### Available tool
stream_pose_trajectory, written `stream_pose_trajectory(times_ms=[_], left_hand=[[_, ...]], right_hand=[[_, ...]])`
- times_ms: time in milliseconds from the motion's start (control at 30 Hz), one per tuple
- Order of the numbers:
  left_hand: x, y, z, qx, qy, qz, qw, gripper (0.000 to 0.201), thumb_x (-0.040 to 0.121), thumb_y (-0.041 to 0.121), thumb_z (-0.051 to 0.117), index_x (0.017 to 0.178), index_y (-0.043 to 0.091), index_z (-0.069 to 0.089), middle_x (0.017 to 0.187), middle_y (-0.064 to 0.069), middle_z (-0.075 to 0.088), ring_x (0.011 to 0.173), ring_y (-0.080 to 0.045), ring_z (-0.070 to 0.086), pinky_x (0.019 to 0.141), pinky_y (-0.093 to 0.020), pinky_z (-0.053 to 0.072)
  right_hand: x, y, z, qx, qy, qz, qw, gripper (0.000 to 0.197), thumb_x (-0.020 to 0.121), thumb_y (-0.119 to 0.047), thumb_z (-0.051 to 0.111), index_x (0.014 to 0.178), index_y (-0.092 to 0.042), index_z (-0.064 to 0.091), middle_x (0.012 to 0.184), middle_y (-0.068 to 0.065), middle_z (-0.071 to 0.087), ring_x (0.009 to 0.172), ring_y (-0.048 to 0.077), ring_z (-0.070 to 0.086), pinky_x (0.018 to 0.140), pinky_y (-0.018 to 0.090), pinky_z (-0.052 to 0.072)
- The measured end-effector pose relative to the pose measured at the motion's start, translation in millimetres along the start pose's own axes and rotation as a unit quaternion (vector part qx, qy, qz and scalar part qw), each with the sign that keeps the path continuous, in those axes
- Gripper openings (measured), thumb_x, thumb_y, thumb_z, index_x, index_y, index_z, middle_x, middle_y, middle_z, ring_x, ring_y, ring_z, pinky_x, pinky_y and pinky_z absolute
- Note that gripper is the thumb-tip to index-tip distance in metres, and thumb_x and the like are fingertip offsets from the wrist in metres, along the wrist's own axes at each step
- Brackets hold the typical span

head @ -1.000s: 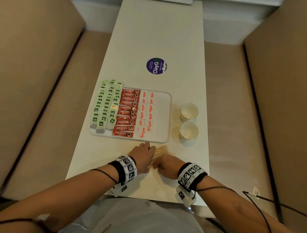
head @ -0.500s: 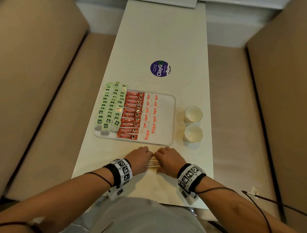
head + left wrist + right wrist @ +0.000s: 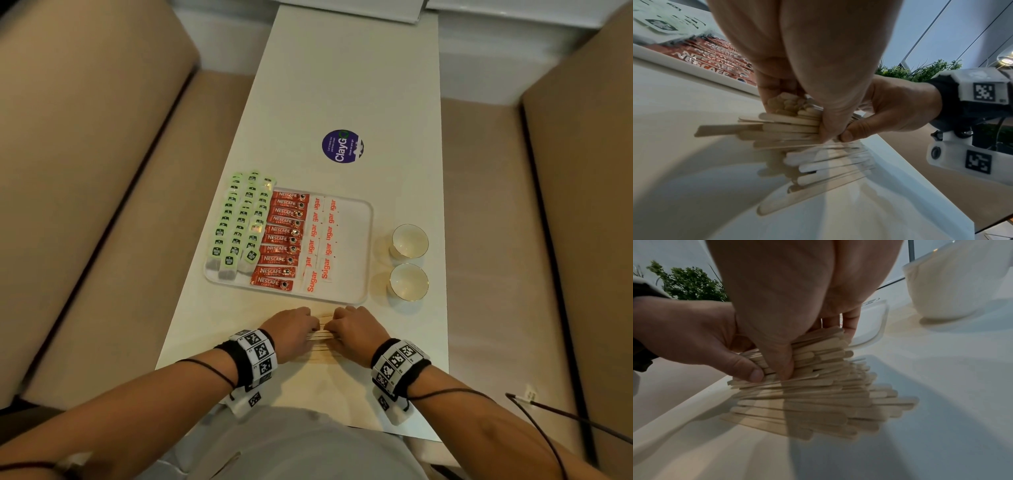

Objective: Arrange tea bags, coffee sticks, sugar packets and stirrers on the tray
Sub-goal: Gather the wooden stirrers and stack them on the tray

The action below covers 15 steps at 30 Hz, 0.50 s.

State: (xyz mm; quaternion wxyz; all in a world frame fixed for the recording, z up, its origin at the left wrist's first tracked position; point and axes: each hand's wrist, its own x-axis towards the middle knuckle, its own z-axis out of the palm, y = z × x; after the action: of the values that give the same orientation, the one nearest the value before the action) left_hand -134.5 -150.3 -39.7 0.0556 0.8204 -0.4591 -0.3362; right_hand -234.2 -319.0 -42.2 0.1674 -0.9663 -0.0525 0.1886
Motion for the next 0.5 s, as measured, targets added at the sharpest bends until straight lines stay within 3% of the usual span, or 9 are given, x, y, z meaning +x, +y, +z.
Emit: stream_pose_trajectory(times_ms=[267,500], left_hand=[[1.8,1.0,-0.5,0.016,0.002,-0.001,1.0,0.025,0.095,0.032,0.057,0.11,0.016,0.068,0.102,-0.006,0.06,0.092,-0.028,0.061,0.07,-0.033,0.041],[2.3,2.0,-4.5,0.019,0.006,0.0,1.0,0.024,0.097,0.031,0.055,0.102,0.012,0.068,0.097,-0.008,0.059,0.085,-0.028,0.06,0.066,-0.032,0.038]], right_hand=[[1.0,0.6,-3.5,0.022,-0.018,0.018,0.999,0.03,0.095,-0.037,0.055,0.104,-0.015,0.072,0.1,0.009,0.065,0.091,0.032,0.06,0.079,0.043,0.047],[1.4,2.3,-7.3,0.037,0.01,0.003,0.999,0.03,0.096,-0.04,0.056,0.096,-0.015,0.072,0.092,0.008,0.065,0.083,0.029,0.061,0.072,0.037,0.042]])
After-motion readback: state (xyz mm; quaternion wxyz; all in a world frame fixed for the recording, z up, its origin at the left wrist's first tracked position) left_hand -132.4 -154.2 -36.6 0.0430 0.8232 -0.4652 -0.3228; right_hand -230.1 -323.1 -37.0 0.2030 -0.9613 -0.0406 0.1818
